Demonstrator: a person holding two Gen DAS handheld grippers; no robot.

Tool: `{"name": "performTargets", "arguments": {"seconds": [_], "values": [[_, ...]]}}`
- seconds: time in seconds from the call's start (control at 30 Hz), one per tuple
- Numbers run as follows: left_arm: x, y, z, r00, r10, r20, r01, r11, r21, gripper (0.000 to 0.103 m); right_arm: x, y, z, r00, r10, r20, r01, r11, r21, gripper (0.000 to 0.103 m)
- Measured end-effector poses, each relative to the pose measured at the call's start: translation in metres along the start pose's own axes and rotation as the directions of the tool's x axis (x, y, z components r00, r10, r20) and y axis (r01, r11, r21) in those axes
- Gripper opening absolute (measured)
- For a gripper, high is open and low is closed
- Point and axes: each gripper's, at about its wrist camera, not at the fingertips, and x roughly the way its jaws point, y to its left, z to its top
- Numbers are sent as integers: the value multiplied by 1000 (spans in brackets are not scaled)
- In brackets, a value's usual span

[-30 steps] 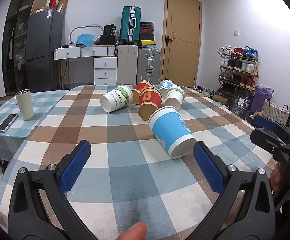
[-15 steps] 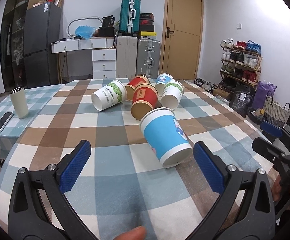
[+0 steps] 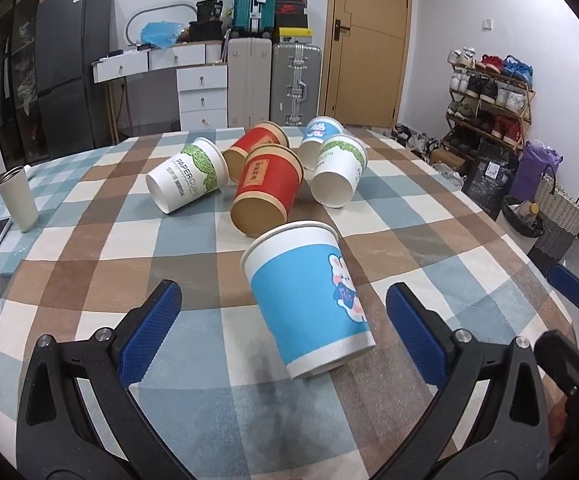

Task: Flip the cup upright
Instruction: 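Move the left gripper toward the tipped blue rabbit cup and close on it, then lift the blue cup with the left gripper and rotate it toward the right gripper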

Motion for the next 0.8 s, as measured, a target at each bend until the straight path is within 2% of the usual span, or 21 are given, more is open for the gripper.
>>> {"name": "performTargets", "arguments": {"seconds": [0.2,0.3,0.4,0.43,0.6,0.8], "values": [[24,-5,4,998,-26,-65,25,1000,-11,101,1,0,0,1000,-1,-1,1,1000,1,103],[33,-8,5,995,-33,-97,32,999,-11,93,1,0,0,1000,-1,0,1,1000,1,103],[40,-9,6,991,-39,-129,38,999,-14,76,1,0,0,1000,1,0,-1,1000,1,103],[42,-8,5,989,-43,-140,41,999,-16,67,1,1,0,1000,2,0,-2,1000,0,103],[41,-3,5,986,-69,-154,63,997,-48,63,0,4,0,1000,5,4,-5,1000,-8,103],[21,1,6,990,-66,-123,61,997,-49,63,1,7,1,1000,4,9,-4,1000,-14,103]]}}
